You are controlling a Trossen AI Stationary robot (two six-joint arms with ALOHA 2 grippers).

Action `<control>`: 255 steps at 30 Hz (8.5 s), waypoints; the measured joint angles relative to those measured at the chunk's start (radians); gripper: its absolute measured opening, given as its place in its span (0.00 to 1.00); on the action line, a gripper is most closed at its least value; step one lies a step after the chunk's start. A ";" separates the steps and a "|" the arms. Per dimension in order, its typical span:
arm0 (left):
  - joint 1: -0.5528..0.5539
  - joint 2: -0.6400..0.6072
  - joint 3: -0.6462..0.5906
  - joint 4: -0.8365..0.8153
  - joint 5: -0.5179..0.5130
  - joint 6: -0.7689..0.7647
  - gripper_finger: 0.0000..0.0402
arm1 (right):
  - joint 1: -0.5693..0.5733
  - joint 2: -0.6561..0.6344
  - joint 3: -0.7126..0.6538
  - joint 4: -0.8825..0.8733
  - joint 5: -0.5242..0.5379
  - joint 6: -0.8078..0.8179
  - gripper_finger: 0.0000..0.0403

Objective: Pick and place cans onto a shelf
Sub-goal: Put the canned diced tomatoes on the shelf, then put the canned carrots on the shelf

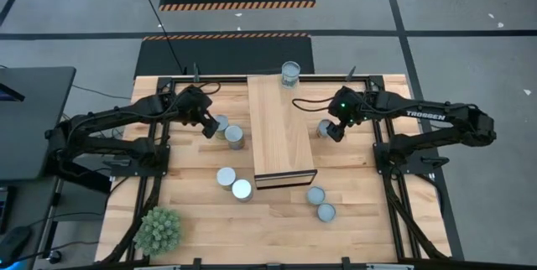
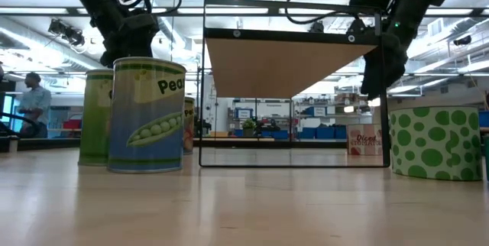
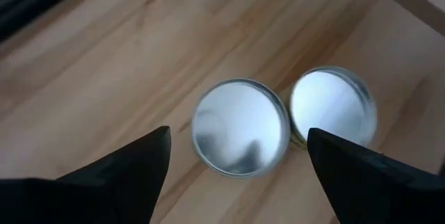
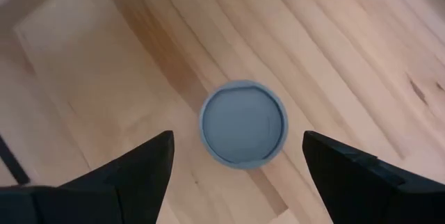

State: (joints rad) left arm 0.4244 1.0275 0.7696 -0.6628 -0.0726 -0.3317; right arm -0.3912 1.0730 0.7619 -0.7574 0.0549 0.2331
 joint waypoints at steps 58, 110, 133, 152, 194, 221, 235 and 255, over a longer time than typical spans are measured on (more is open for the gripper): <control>-0.001 -0.008 0.159 -0.007 -0.072 -0.059 0.85 | -0.168 0.191 -0.033 0.213 -0.163 -0.397 0.99; -0.001 -0.008 0.159 -0.007 -0.072 -0.076 0.85 | -0.078 0.357 0.385 -0.158 -0.077 -0.465 0.74; -0.001 -0.007 0.159 -0.002 -0.072 -0.076 0.85 | -0.053 0.444 0.564 0.118 -0.081 -0.284 0.74; -0.001 -0.007 0.159 -0.006 -0.072 -0.076 0.85 | -0.035 0.498 0.563 0.204 -0.020 -0.243 0.83; -0.002 -0.007 0.158 -0.024 0.015 -0.029 0.85 | -0.035 0.353 0.564 -0.092 0.028 -0.363 0.88; 0.060 0.216 0.044 -0.030 0.181 0.371 0.85 | -0.029 0.218 0.565 -0.261 0.006 -0.249 0.88; 0.063 0.207 0.129 -0.089 0.131 0.561 0.85 | -0.029 0.217 0.565 -0.268 0.006 -0.230 0.88; 0.195 0.331 0.129 -0.051 0.310 0.591 0.85 | -0.029 0.217 0.565 -0.257 0.006 -0.209 0.88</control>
State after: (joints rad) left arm 0.6196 1.3582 0.8982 -0.7136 0.2376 0.2588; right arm -0.4198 1.2903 1.3270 -1.0142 0.0612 0.0246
